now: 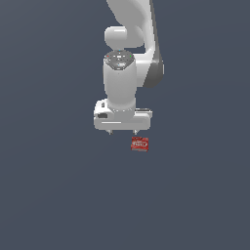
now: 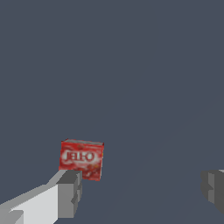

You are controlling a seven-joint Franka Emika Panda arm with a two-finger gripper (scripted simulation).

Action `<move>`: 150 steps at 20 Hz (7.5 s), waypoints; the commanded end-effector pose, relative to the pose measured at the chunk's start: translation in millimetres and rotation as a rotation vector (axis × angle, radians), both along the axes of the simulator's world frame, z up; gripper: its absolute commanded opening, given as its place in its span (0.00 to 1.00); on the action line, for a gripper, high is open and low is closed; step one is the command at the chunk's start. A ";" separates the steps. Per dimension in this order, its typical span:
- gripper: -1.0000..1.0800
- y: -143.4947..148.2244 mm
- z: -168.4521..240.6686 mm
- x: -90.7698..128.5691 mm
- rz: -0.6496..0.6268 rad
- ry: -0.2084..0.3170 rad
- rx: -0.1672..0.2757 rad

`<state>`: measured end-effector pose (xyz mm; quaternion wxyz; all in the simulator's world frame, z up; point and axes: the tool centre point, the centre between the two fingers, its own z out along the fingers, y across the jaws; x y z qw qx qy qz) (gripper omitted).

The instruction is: Pick up the object and move it to a goal position.

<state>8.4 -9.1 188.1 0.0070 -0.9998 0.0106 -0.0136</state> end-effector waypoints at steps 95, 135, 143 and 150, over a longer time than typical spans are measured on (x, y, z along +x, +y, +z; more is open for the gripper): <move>0.96 87.6 -170.5 -47.7 1.473 0.013 -0.031; 0.00 20.1 13.7 -27.6 1.477 0.011 -0.030; 0.00 -8.6 91.2 -17.2 1.476 0.010 -0.029; 0.00 -23.9 130.4 -10.4 1.474 0.011 -0.030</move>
